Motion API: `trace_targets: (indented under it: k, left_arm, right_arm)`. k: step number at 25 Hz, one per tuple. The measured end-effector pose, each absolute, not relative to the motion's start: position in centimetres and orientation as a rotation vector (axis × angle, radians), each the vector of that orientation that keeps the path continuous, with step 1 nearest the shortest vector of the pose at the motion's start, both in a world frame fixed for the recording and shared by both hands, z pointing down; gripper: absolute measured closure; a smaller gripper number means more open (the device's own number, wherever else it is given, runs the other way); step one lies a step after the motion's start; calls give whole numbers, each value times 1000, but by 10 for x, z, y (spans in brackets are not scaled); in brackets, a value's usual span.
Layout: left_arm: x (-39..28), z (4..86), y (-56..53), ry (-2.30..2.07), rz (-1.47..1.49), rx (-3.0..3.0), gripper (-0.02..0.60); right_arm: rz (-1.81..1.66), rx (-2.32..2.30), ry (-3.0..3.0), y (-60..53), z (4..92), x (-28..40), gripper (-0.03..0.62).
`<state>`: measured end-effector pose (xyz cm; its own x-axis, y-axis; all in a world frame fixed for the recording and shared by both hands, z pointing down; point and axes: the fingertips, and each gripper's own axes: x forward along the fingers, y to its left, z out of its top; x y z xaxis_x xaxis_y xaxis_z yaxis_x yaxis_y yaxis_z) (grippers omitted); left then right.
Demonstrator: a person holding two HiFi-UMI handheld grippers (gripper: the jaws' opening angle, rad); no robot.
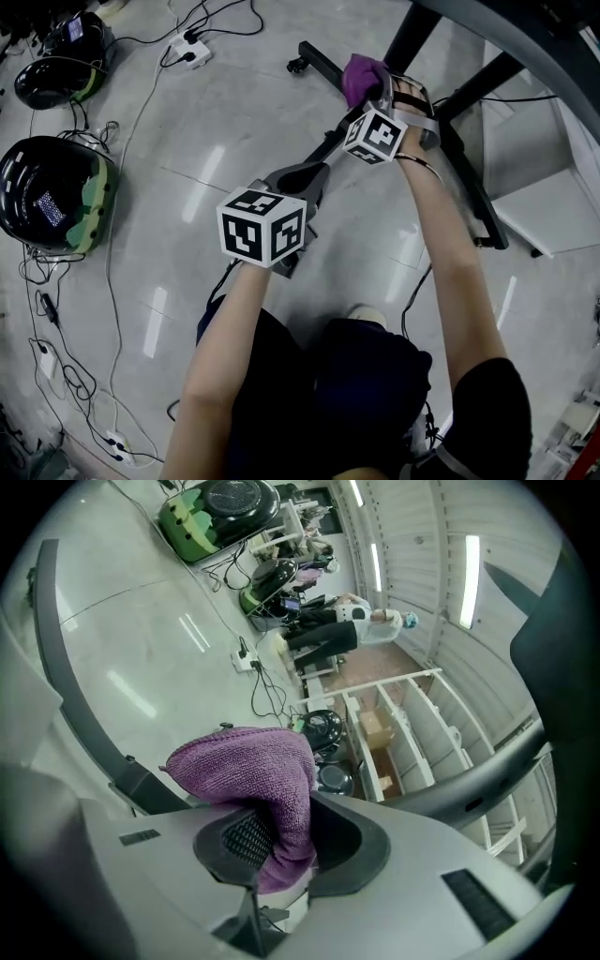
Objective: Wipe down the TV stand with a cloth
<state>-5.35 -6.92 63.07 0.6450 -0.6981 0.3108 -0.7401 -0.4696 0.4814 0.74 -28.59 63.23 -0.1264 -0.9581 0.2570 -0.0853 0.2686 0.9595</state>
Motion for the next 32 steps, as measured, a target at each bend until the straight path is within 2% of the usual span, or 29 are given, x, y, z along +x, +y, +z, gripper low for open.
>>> trace_targets:
  k: [21, 32]
  left_arm:
    - [-63, 639, -62, -1121, 167, 2275, 575]
    - [-46, 642, -59, -1054, 190, 2300, 575]
  right_arm:
    - [-826, 934, -1516, -279, 737, 18, 497]
    - [-777, 918, -1567, -272, 732, 19, 497]
